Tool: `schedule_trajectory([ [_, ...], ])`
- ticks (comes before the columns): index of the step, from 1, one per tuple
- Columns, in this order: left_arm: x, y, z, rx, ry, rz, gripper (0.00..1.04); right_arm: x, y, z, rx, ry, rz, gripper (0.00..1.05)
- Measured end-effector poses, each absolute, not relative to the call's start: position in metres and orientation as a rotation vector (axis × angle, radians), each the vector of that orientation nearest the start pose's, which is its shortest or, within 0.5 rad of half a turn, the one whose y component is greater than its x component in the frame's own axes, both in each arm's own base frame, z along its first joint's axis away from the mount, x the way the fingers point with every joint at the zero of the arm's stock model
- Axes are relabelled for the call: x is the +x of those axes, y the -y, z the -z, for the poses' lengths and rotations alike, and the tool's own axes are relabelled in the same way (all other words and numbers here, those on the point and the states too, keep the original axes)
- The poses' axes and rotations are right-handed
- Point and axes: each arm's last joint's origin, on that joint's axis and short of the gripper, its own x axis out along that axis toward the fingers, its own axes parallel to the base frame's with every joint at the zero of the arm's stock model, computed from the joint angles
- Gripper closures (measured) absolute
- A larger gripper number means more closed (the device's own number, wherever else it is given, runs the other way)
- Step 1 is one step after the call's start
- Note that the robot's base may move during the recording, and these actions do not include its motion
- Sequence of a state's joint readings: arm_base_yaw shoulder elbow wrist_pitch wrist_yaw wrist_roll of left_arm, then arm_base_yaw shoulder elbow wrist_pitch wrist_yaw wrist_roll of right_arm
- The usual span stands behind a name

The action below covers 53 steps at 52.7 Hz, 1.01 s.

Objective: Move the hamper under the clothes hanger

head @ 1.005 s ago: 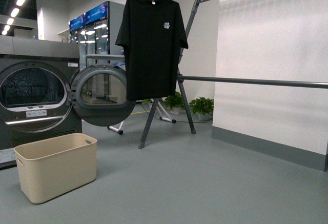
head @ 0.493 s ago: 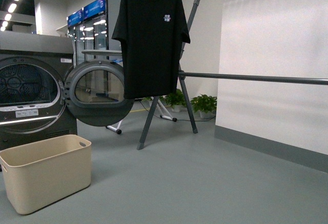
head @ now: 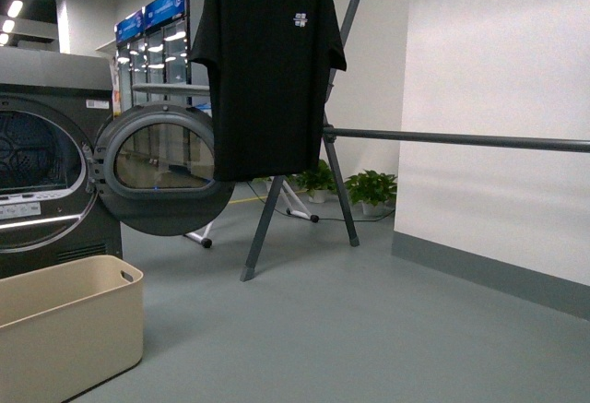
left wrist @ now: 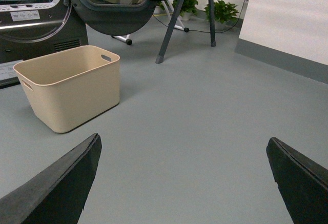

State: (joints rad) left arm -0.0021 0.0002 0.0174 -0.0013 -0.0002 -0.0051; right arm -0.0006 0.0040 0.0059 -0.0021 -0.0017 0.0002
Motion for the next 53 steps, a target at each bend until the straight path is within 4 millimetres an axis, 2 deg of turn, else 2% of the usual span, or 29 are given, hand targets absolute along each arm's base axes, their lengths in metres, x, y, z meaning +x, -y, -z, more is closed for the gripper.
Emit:
schedule_trajectory([
  [53,0.0967,0.0002,-0.1692,-0.006,0.015,0.003,0.07,0.0976,0.0000,-0.1650,0.000,0.000,-0.002,0.08],
])
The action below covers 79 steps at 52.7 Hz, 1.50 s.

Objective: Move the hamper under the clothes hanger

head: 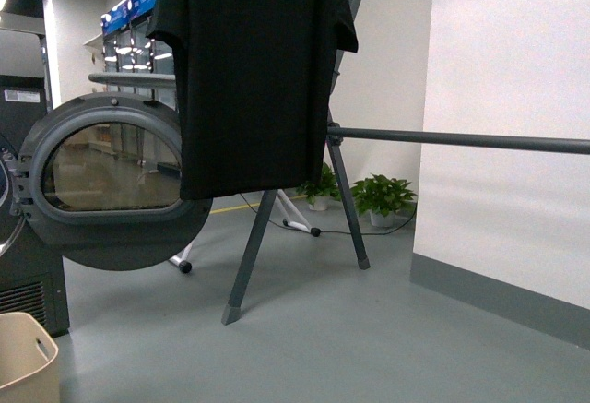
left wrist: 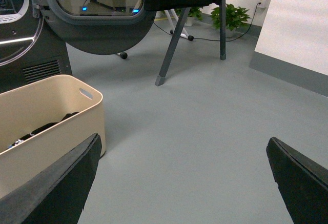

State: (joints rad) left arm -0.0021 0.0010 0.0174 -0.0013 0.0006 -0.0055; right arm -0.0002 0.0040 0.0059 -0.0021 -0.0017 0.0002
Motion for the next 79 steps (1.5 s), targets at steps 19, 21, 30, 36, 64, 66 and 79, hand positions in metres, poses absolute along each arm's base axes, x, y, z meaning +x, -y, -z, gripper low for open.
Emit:
schedule_trajectory([
  [19,0.0967,0.0002,-0.1692,-0.006,0.015,0.002,0.07,0.0976,0.0000,-0.1650,0.000,0.000,-0.002,0.08],
  [21,0.0966,0.0002,-0.1692,-0.006,0.015,0.002,0.07,0.0976,0.0000,-0.1650,0.000,0.000,-0.002,0.08],
  [30,0.0966,0.0002,-0.1692,-0.005,0.015,0.002,0.07,0.0976,-0.0001,-0.1650,0.000,0.000,-0.002,0.08],
  [36,0.0967,0.0002,-0.1692,-0.005,0.015,0.003,0.07,0.0976,0.0000,-0.1650,0.000,0.000,0.001,0.08],
  [64,0.0967,0.0003,-0.1691,-0.006,0.014,0.004,0.07,0.0976,0.0001,-0.1650,0.000,0.000,0.003,0.08],
  [66,0.0967,0.0003,-0.1691,-0.005,0.014,0.004,0.07,0.0976,0.0001,-0.1650,0.000,0.000,0.003,0.08],
  [79,0.0966,0.0000,-0.1692,-0.005,0.015,-0.001,0.07,0.0976,-0.0001,-0.1650,0.000,-0.001,-0.002,0.08],
])
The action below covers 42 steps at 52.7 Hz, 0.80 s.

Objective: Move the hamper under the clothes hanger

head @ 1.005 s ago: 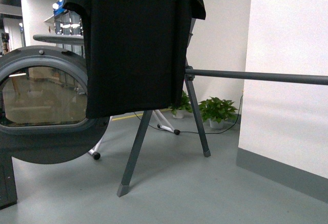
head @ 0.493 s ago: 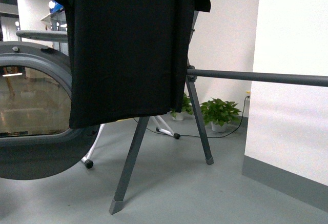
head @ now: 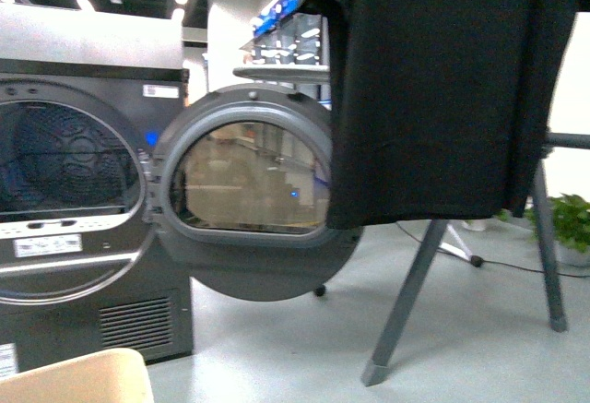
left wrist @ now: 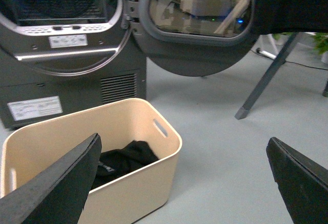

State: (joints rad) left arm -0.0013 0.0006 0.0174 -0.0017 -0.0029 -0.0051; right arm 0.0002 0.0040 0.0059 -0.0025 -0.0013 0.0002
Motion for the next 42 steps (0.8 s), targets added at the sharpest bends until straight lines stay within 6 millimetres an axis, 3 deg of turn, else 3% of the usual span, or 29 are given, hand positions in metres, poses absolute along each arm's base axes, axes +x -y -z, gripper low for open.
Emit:
schedule_trajectory([
  [42,0.0966,0.0001,-0.1693,-0.006,0.016,0.001,0.07,0.0976,-0.0001,-0.1649,0.000,-0.001,-0.003,0.08],
])
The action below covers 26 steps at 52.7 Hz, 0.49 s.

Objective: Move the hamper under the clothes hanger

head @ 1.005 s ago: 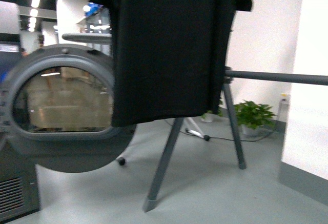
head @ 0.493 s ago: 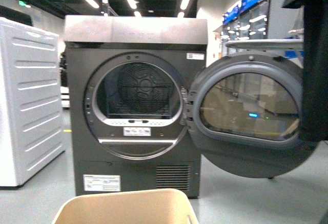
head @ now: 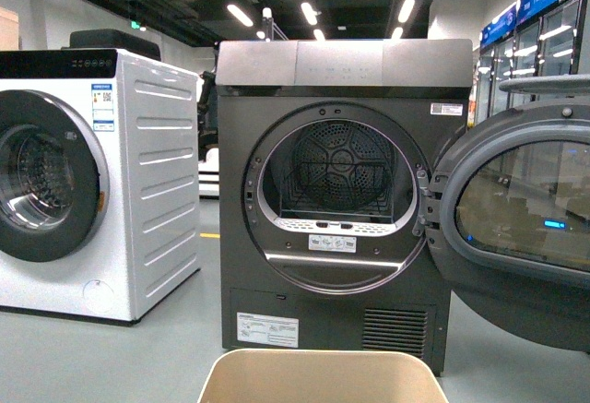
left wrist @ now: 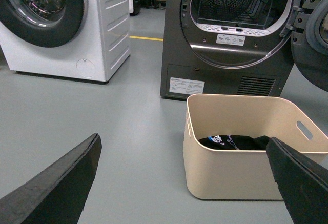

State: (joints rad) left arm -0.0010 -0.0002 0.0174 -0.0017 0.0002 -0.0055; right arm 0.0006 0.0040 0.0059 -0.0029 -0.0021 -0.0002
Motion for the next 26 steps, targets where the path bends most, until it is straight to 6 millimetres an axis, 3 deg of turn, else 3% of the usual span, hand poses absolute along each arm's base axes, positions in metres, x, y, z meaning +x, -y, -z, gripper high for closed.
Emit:
schedule_trajectory([
  [9,0.097,0.000,-0.169,-0.008,0.008,-0.002,0.07,0.098,0.000,-0.165,0.000,-0.001,-0.002,0.08],
  [13,0.102,-0.002,-0.169,-0.078,-0.191,-0.193,0.07,0.099,0.001,-0.164,0.064,-0.083,0.060,0.08],
  [17,0.122,-0.007,-0.177,-0.105,-0.255,-0.317,0.07,0.116,0.001,-0.168,0.154,-0.139,0.055,0.08],
  [26,0.185,-0.005,-0.206,-0.073,-0.213,-0.262,0.07,0.167,-0.001,-0.185,0.203,-0.157,-0.023,0.08],
])
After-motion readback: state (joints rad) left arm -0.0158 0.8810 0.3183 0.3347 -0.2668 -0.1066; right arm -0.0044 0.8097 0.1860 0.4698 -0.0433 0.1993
